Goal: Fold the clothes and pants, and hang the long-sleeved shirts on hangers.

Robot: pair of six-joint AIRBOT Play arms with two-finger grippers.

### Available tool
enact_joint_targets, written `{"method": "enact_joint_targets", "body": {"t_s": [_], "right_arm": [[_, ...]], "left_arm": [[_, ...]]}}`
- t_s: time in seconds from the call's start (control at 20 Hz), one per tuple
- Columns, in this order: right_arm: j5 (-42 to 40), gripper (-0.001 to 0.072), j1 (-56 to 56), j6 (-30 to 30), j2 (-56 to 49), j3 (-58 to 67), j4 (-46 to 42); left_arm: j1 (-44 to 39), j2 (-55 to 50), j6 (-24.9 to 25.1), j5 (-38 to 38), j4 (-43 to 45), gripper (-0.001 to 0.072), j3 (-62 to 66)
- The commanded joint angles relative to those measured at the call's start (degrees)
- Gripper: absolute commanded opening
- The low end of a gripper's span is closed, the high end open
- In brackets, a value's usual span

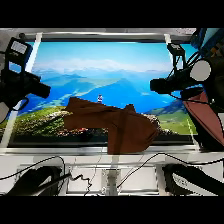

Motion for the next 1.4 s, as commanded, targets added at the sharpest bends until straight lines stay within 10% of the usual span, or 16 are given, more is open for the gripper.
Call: {"method": "enact_joint_targets", "body": {"t_s": [0.0,0.7,0.95,1.35], "right_arm": [[0.0,0.0017,0.04,0.02,0.0,-0.02,0.0],[-2.95,0.0017,0.04,-0.02,0.04,0.0,-0.02],[4.63,0.0015,-0.94,-9.57,0.44,-0.37,-1.97],[3.1,0.0015,-2.62,-8.5,24.26,-27.56,0.76]], "left_arm": [[0.07,-0.02,0.02,0.0,0.0,0.0011,0.04],[0.07,-0.02,0.02,0.0,0.0,0.0011,0.04],[0.07,-0.7,0.02,2.54,-0.17,0.0011,0.04],[0.07,-1.2,-0.02,-0.94,-0.22,0.0021,0.04]]}}
